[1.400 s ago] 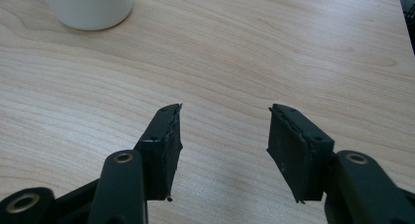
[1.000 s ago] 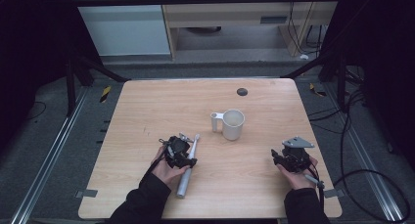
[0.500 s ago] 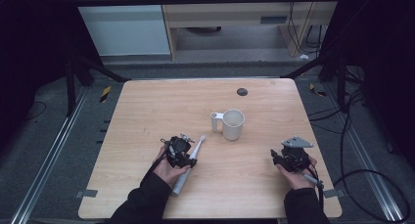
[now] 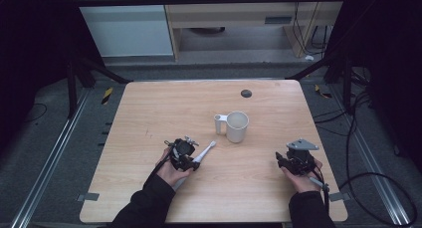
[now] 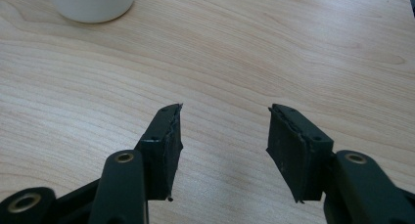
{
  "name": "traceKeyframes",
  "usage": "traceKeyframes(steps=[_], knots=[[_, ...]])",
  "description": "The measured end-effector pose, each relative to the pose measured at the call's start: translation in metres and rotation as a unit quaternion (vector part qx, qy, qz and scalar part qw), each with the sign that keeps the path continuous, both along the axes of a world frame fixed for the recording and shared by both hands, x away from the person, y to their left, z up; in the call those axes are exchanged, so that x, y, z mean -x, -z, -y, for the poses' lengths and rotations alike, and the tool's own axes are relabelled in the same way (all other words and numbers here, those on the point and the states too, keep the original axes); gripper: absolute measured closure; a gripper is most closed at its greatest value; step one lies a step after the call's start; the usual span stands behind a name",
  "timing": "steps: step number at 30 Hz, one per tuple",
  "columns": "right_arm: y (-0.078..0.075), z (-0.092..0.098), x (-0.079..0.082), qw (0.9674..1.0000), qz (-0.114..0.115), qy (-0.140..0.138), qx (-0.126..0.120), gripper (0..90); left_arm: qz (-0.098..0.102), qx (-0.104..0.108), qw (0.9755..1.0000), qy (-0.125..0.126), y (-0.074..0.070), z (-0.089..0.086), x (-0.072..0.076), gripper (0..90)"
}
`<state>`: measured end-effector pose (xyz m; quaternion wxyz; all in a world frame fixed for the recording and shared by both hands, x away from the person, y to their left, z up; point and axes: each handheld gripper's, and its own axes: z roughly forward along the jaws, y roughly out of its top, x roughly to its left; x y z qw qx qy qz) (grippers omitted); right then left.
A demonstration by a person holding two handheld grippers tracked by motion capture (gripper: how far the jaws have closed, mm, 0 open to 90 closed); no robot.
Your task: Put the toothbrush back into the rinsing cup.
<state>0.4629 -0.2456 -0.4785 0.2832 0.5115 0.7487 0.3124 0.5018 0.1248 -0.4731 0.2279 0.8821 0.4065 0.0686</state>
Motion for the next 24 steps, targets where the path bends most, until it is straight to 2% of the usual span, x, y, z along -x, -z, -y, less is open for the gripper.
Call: traceKeyframes(steps=[11, 13, 18, 24], knots=[[0.000, 0.001, 0.000, 1.0000, -0.001, 0.002, -0.002, 46.7, -0.017, -0.007, 0.9997, 0.018, -0.002, 0.000, -0.003, 66.7], [0.000, 0.001, 0.000, 1.0000, -0.002, 0.004, -0.003, 46.8, -0.015, -0.012, 0.9996, 0.022, -0.002, 0.000, -0.002, 66.7], [0.000, 0.002, 0.000, 1.0000, -0.001, 0.005, -0.003, 46.9, -0.008, -0.009, 0.9995, 0.030, -0.008, -0.001, 0.001, 66.8], [0.000, 0.003, 0.000, 0.9999, -0.002, 0.009, -0.006, 47.0, 0.010, 0.009, 0.9993, 0.035, -0.021, -0.003, 0.007, 66.9]])
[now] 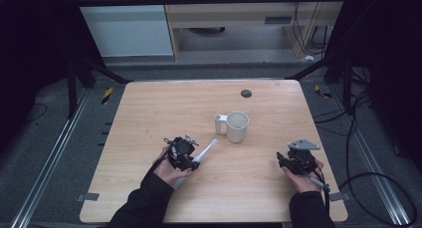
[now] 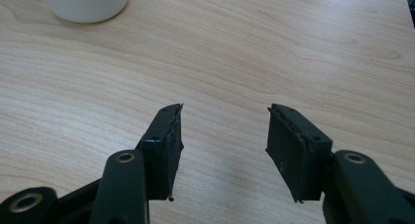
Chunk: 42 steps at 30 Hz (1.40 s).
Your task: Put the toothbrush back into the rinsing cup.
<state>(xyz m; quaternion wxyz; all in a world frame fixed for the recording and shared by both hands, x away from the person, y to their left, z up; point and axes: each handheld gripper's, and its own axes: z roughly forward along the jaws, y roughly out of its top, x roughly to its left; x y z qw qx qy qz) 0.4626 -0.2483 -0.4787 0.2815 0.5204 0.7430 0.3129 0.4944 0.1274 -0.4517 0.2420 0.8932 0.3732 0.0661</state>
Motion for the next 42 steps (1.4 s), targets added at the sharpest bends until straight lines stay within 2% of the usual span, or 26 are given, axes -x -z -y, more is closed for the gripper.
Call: traceKeyframes(steps=[3, 12, 16, 20, 26, 30, 32, 37, 40, 42], knots=[[0.000, 0.002, 0.000, 1.0000, 0.001, 0.001, 0.002, 47.1, 0.008, 0.006, 0.9999, 0.003, -0.007, -0.002, 0.002, 66.9], [0.000, 0.003, 0.000, 1.0000, 0.002, 0.005, -0.001, 47.3, 0.037, 0.044, 0.9984, -0.001, -0.028, -0.008, 0.009, 67.0], [0.000, 0.003, 0.001, 1.0000, 0.003, 0.005, 0.000, 47.5, 0.053, 0.065, 0.9965, -0.005, -0.039, -0.012, 0.010, 67.0], [0.000, 0.003, 0.000, 1.0000, 0.005, 0.006, 0.000, 47.7, 0.075, 0.084, 0.9936, -0.013, -0.049, -0.014, 0.010, 67.0], [-0.001, 0.004, 0.001, 0.9999, 0.009, 0.006, 0.000, 48.0, 0.117, 0.111, 0.9865, -0.025, -0.062, -0.014, 0.008, 67.0], [-0.001, 0.004, 0.002, 0.9999, 0.014, 0.007, -0.002, 48.2, 0.148, 0.124, 0.9807, -0.032, -0.068, -0.011, 0.005, 67.0], [-0.001, 0.005, 0.002, 0.9999, 0.014, 0.006, -0.001, 48.2, 0.165, 0.133, 0.9764, -0.038, -0.074, -0.009, 0.002, 66.9], [-0.001, 0.004, 0.004, 0.9998, 0.020, 0.003, -0.001, 47.9, 0.186, 0.150, 0.9698, -0.045, -0.084, -0.005, -0.005, 67.0], [-0.001, 0.004, 0.004, 0.9998, 0.020, 0.005, -0.001, 47.9, 0.203, 0.164, 0.9639, -0.053, -0.091, -0.003, -0.011, 67.0], [-0.001, 0.004, 0.005, 0.9998, 0.020, 0.004, -0.002, 47.9, 0.216, 0.173, 0.9590, -0.059, -0.095, 0.000, -0.015, 67.0]])
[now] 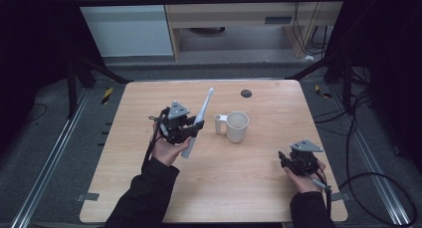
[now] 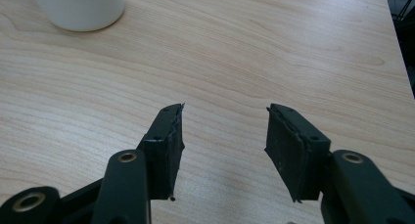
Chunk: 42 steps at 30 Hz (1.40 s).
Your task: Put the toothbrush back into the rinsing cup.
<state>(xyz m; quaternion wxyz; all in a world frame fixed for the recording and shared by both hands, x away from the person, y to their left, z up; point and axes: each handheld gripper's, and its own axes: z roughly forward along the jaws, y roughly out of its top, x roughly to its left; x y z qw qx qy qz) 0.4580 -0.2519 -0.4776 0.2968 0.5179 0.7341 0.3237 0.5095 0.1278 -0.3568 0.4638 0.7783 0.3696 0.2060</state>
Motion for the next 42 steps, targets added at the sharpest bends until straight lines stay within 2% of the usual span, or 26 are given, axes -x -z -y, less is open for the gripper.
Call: traceKeyframes(steps=[3, 6, 12, 20, 27, 33, 42], knots=[[0.000, 0.000, 0.000, 1.0000, 0.001, -0.001, 0.003, 47.9, 0.017, 0.014, 0.9997, -0.006, -0.006, 0.004, -0.006, 67.0], [0.001, 0.000, 0.000, 1.0000, 0.002, -0.002, 0.004, 47.8, 0.023, 0.032, 0.9992, -0.007, -0.010, 0.009, -0.013, 66.9], [0.001, -0.001, 0.000, 1.0000, 0.004, -0.004, 0.006, 47.7, 0.043, 0.050, 0.9977, -0.013, -0.014, 0.019, -0.026, 67.0], [0.000, -0.001, 0.001, 0.9999, 0.010, -0.004, 0.006, 47.8, 0.073, 0.086, 0.9933, -0.027, -0.020, 0.030, -0.039, 66.9], [0.001, -0.001, 0.001, 0.9999, 0.012, -0.006, 0.004, 47.5, 0.092, 0.112, 0.9890, -0.029, -0.026, 0.042, -0.047, 66.9], [0.001, -0.001, 0.001, 0.9999, 0.015, -0.006, 0.002, 47.4, 0.105, 0.120, 0.9869, -0.024, -0.030, 0.057, -0.052, 66.9], [0.001, 0.001, 0.001, 0.9998, 0.017, -0.007, 0.002, 47.3, 0.111, 0.134, 0.9846, -0.019, -0.029, 0.076, -0.061, 66.9]])
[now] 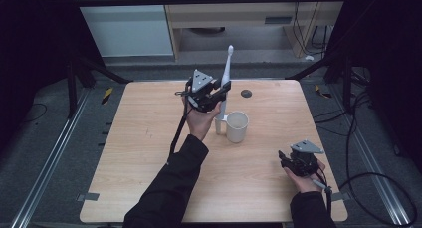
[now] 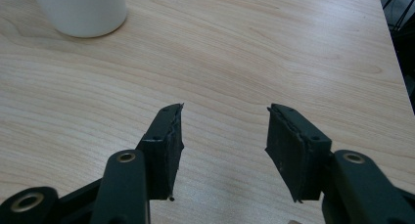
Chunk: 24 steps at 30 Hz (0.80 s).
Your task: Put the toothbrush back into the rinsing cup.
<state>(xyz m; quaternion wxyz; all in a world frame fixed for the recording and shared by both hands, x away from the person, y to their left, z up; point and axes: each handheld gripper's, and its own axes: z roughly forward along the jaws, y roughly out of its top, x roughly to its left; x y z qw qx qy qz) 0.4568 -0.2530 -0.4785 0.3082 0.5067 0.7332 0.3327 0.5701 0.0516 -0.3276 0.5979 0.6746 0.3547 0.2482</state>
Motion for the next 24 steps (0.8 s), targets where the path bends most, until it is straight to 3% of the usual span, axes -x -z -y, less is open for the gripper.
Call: traceKeyframes(steps=[13, 24], knots=[[0.000, 0.001, 0.001, 1.0000, 0.001, 0.002, -0.008, 47.2, 0.000, 0.004, 0.9999, 0.013, 0.008, 0.027, -0.010, 66.9], [0.001, 0.001, 0.000, 1.0000, 0.000, 0.002, -0.009, 47.2, -0.008, -0.015, 0.9997, 0.020, 0.021, 0.040, -0.019, 66.9]])
